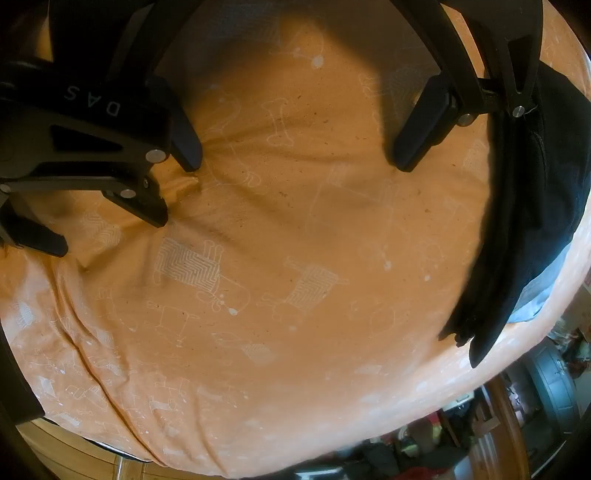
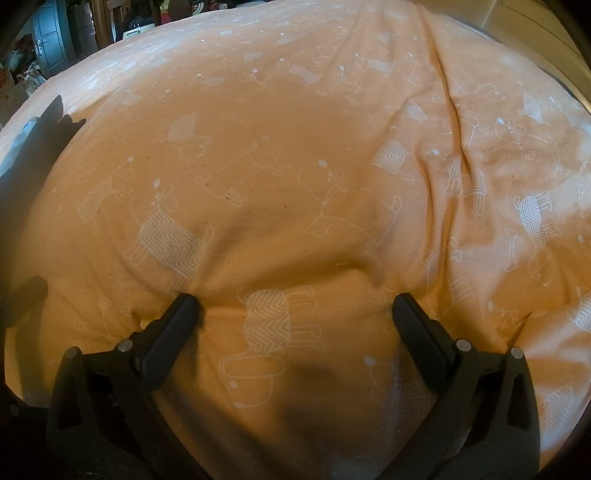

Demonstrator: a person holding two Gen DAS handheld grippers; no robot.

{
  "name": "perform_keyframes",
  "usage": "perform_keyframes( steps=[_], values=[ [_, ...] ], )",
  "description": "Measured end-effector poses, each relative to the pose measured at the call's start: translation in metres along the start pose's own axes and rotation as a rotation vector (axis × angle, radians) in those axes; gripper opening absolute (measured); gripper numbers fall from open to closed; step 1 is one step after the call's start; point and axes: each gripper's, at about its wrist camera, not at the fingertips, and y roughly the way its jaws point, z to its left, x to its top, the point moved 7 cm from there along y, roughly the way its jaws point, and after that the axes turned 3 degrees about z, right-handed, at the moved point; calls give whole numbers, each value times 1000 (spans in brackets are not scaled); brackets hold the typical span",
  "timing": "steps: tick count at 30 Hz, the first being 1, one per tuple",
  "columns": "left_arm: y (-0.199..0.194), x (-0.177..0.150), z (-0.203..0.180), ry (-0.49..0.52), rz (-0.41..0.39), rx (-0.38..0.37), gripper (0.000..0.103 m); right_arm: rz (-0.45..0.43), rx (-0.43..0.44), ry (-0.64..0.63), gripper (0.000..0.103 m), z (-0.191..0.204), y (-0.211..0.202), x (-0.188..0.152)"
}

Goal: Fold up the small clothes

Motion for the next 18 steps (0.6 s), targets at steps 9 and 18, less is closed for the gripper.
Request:
perform_keyframes(
  steps=[9, 18],
  values=[
    [0, 0, 0, 0, 1, -1, 103, -6, -1, 0, 103, 1, 1, -8],
    [0, 0, 0, 0, 1, -1, 103, -8, -1, 0, 103, 2, 1, -10]
  ],
)
